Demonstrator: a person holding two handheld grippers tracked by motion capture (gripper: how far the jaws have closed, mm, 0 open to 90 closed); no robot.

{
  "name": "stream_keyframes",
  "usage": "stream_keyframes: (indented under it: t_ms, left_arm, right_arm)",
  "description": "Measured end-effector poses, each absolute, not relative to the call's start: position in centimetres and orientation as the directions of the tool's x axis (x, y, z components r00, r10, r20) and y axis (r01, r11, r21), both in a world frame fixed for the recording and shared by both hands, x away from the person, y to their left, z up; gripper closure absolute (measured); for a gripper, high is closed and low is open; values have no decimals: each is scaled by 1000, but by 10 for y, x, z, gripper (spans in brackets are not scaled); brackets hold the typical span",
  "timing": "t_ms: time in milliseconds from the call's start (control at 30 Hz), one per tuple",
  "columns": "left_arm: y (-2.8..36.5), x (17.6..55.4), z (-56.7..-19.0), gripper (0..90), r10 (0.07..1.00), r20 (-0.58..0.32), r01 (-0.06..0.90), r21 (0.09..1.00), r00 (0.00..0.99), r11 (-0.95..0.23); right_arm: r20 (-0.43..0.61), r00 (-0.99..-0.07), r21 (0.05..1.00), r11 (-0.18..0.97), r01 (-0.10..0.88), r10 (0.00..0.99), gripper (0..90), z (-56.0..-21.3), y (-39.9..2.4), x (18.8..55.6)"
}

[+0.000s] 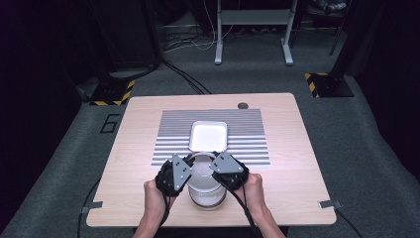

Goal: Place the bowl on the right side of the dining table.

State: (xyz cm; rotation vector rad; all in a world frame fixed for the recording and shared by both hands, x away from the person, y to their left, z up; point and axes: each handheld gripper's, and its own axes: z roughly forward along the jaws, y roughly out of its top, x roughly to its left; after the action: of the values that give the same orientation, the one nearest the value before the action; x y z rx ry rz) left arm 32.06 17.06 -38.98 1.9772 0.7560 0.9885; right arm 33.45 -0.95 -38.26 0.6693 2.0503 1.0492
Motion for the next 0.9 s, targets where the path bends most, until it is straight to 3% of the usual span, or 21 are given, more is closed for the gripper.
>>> stream_keyframes:
  t_ms: [900]
  left_arm:
    - [170, 353, -378, 838, 763, 340, 165, 852, 550, -498]
  right_arm:
    - [-348, -583, 849, 510, 136, 734, 822, -373, -13, 361]
